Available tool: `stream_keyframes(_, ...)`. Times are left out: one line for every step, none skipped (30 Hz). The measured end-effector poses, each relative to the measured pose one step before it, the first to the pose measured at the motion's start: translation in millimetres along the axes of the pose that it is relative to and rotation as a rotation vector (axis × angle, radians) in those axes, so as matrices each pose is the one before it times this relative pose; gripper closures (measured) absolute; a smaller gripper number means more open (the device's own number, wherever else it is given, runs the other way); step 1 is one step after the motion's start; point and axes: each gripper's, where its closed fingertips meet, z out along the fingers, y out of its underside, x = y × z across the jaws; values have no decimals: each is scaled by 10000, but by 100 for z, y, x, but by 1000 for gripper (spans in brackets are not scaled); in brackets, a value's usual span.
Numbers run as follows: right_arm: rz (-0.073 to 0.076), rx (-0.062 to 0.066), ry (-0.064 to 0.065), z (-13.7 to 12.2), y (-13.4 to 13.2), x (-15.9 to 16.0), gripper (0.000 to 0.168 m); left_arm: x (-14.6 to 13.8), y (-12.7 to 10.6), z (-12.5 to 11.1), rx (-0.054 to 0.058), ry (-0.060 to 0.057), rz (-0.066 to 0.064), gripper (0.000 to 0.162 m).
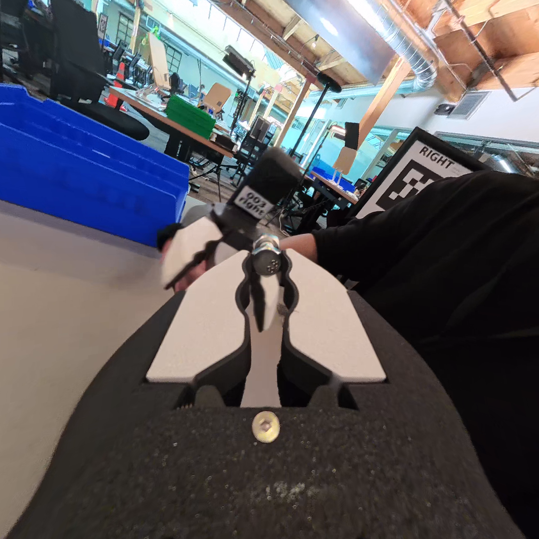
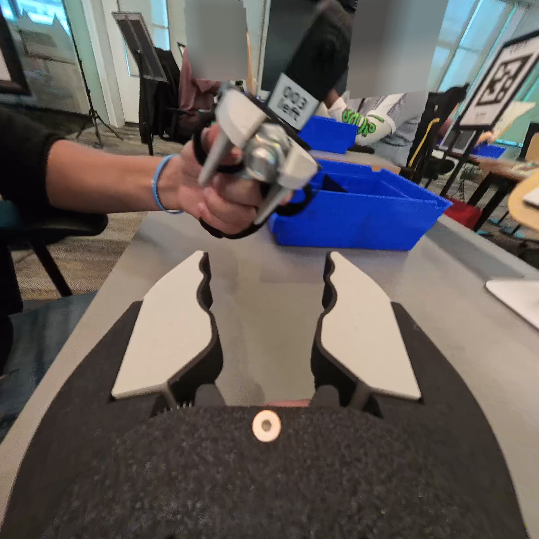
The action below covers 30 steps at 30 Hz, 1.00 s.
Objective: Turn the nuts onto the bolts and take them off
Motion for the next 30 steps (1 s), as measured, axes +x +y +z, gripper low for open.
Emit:
stream_keyframes(353,108,77,-144,63,578,94,26,-57,-18,-70,-89,96,145)
stream_keyframes(279,110,103,-168,-230,474,95,-140,99,-45,-119,-178,115,145)
stream_keyframes(222,8,143,-147,-201,416,97,-120,54,-90,-26,-108,33,145)
stream_keyframes(264,-135,114,-98,-2,326,97,-107,-22,-99,57,-27,-59,145)
stream_keyframes(434,-170,-56,-72,96,54,98,-225,-41,-98,59,-79,-60,145)
stream_keyframes(640,-318,-127,-18,341,-27,105,-374,20,-81,5,-168,-38,145)
stream_keyframes(831,-547,-180,123,652,-40,110,-438,111,-75,-45,-206,-40,145)
stream_keyframes(912,-597,-135,171,663,68,104,-560,76,-95,-10,-274,-87,144)
stream_keyframes(649,-441,-154,117,419,31,103,-780,52,-115,27,-381,-183,144)
stream_keyframes(242,-273,-145,46,174,-44,106,-780,91,-116,20,-320,-239,144)
stream_keyframes(-143,-23,29,-44,-164,23,107,-751,55,-132,55,-277,-247,145)
stream_keyframes(-435,323,145,-207,-603,-41,109,-702,-17,-134,131,-245,-264,144)
stream_keyframes(-553,532,217,-341,-846,-68,116,-415,35,-88,84,-36,-263,144)
stream_keyframes(-461,450,135,-305,-799,-189,119,-149,82,-41,30,99,-177,144)
stream_keyframes(-304,293,70,-199,-638,-175,119,-88,81,-9,12,48,-57,144)
stream_keyframes(-167,119,141,-113,-360,47,119,38,77,43,-8,56,14,144)
stream_keyframes(-60,86,12,-42,-210,-31,119,206,99,121,-63,129,41,144)
stream_keyframes(59,79,-118,15,-97,-130,120,240,69,165,-49,103,90,144)
stream_keyframes(133,15,-26,61,61,63,120,225,57,209,-39,70,82,144)
stream_keyframes(150,9,-41,55,121,80,119,237,131,244,-77,100,53,144)
stream_keyframes(121,74,-144,37,28,-94,119,253,137,244,-58,109,39,144)
stream_keyframes(80,99,-92,-6,-43,-44,121,140,122,232,-35,44,7,145)
stream_keyframes(41,96,-52,-32,-78,-28,121,93,141,194,-50,41,-7,145)
stream_keyframes(-27,72,-100,-47,-73,-128,128,129,128,176,-53,73,-12,145)
stream_keyframes(-127,-105,-92,-33,142,-132,148,39,21,132,26,17,-3,145)
stream_keyframes(-182,-111,50,-74,92,2,150,-16,42,94,0,-8,-22,145)
stream_keyframes(-251,34,71,-116,-112,-29,151,102,38,89,0,96,-31,144)
stream_keyframes(-205,-73,44,-72,-25,-59,151,110,-30,61,41,79,-35,144)
stream_keyframes(-108,-115,19,-88,-21,-15,151,31,24,67,6,-7,32,144)
stream_keyframes(-88,31,-28,-107,-150,-61,151,141,-22,70,19,44,35,144)
